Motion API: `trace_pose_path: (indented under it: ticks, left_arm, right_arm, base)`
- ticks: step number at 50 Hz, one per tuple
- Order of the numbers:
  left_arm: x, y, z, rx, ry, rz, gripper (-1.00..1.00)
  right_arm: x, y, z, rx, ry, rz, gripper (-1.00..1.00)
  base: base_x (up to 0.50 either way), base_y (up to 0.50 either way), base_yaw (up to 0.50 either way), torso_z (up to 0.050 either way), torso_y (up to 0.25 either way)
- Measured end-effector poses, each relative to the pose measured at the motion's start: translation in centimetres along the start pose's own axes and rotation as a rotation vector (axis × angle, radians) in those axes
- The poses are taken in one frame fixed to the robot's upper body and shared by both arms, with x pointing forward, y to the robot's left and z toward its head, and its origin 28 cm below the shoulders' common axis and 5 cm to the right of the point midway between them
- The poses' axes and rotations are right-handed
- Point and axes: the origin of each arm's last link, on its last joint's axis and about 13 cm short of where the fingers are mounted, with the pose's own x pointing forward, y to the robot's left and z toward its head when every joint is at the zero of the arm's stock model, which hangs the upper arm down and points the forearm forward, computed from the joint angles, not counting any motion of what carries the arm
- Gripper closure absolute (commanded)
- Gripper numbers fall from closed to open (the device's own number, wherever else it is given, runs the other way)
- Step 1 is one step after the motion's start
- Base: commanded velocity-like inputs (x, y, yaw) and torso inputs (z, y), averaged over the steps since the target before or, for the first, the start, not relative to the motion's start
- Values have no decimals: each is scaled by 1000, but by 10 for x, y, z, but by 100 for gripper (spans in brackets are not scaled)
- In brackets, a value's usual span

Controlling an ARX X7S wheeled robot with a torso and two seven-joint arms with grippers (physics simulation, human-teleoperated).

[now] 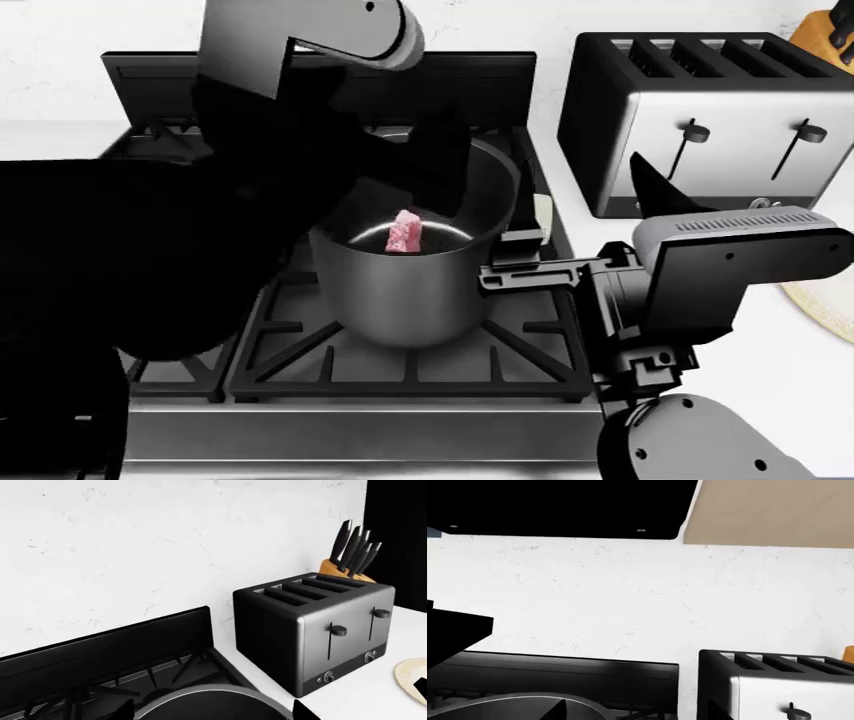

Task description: Frozen meat rests on a plate on the counter. Retrieve the meat and place it in a pot on a burner. Then turn the burner on.

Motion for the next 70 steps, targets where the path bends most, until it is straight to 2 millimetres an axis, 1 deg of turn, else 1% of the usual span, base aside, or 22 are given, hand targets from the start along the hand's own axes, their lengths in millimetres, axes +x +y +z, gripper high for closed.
trace_pose_path:
  ticks: [9, 20, 30, 50, 70]
  left_arm:
    - [-15, -5, -8, 5, -107, 29, -100]
    - [-30, -6, -29, -6, -221, 71, -100]
    - [-39, -7, -48, -18, -296, 100, -100]
    - [-46, -1, -83, -77, -361, 151, -100]
    - [-45, 2, -101, -110, -367, 164, -100]
  right_arm:
    - [0, 1, -1, 0, 0, 5, -100]
    - [0, 2, -2, -1, 4, 8, -100]
    - [0, 3, -4, -2, 8, 11, -100]
    - [0, 4, -4, -8, 13, 17, -100]
    - [1, 5, -6, -15, 23, 18, -100]
  base:
    - [0, 0, 0, 0, 0]
    - [0, 0, 0, 0, 0]
    - [0, 0, 0, 0, 0]
    - [0, 0, 0, 0, 0]
    - [0, 0, 0, 0, 0]
